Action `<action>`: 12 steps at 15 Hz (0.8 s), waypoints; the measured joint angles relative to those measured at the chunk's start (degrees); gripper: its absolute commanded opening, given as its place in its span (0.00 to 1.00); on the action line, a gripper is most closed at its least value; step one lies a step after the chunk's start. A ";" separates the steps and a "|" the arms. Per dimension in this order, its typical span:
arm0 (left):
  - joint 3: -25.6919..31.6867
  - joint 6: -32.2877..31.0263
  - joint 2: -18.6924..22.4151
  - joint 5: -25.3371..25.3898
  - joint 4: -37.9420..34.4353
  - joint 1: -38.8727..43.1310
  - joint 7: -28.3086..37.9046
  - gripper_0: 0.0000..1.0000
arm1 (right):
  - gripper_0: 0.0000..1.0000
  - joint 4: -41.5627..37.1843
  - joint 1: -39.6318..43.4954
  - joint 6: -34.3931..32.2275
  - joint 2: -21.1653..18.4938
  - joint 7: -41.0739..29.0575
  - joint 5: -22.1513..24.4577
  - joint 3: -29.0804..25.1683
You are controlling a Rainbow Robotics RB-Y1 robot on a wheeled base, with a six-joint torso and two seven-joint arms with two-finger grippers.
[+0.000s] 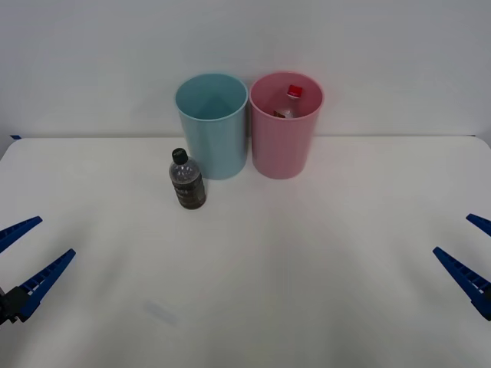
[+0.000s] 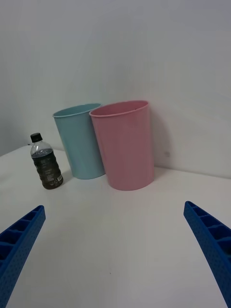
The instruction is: Grasp the object on the table and drop it into the matching bin: aluminum can to the light blue bin, PET bottle to the pink bin.
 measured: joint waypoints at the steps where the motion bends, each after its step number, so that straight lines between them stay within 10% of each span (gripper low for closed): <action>1: 0.00 0.00 0.00 0.00 0.00 0.00 0.00 1.00 | 1.00 0.00 0.00 0.00 0.00 -0.01 0.00 0.00; 12: -3.69 6.20 -0.42 -0.79 1.30 -0.07 -0.84 1.00 | 1.00 0.00 0.00 0.00 0.00 0.00 0.00 0.00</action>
